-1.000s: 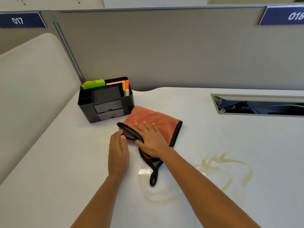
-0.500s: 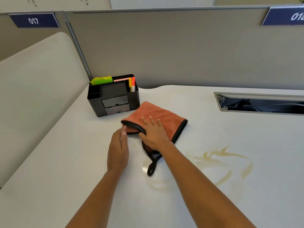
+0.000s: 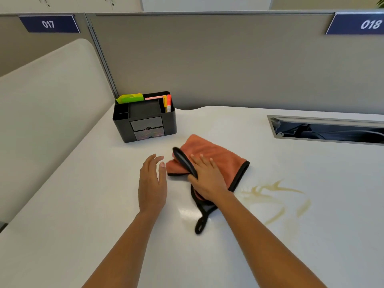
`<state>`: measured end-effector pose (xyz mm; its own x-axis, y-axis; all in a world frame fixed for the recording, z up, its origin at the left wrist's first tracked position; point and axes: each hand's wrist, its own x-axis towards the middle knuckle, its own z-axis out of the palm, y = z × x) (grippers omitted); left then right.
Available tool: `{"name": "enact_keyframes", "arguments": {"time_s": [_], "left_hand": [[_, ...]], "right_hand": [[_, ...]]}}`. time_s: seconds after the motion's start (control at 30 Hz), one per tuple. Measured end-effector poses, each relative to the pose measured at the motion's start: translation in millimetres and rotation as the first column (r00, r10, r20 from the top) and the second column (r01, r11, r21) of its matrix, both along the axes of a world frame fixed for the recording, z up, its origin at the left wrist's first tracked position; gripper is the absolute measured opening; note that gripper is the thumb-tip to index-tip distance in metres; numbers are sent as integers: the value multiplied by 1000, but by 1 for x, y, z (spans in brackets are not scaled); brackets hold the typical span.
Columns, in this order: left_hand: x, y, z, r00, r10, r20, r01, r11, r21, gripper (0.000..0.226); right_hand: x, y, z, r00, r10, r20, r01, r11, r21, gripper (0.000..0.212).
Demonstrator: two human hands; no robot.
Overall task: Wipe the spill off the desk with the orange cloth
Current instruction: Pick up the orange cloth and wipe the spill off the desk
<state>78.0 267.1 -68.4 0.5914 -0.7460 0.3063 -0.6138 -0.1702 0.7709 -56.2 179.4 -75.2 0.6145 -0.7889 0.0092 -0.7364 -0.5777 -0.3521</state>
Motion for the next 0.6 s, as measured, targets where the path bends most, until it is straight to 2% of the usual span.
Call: {"name": "enact_keyframes", "arguments": {"time_s": [0.07, 0.13, 0.23, 0.3, 0.37, 0.47, 0.53, 0.6], "left_hand": [[-4, 2, 1, 1000, -7, -25, 7, 1000, -30, 34], [-6, 3, 7, 999, -8, -43, 5, 998, -70, 35], [-12, 2, 19, 1000, 1, 26, 2, 997, -83, 32], [-19, 2, 26, 996, -19, 87, 23, 999, -47, 31], [-26, 4, 28, 993, -70, 95, 65, 996, 54, 33], [-37, 8, 18, 976, -168, 138, 119, 944, 308, 56], [-47, 12, 10, 927, -275, 253, 116, 855, 506, 83], [-56, 14, 7, 897, -347, 273, 108, 772, 627, 102]], "right_hand": [[18, 10, -1, 999, 32, -15, -32, 999, -13, 62], [25, 34, -3, 986, 166, -13, -166, 986, -27, 61], [10, 68, -5, 960, 280, -5, -280, 959, -35, 61], [-8, 78, -5, 961, 278, -13, -278, 960, -14, 62], [-28, 76, 5, 967, 254, 37, -255, 966, 40, 62], [-65, 63, 26, 970, 96, 224, -115, 991, 73, 54], [-98, 50, 30, 936, -103, 337, 85, 994, 69, 47], [-136, 36, 26, 877, -289, 383, 288, 956, 61, 41]]}}
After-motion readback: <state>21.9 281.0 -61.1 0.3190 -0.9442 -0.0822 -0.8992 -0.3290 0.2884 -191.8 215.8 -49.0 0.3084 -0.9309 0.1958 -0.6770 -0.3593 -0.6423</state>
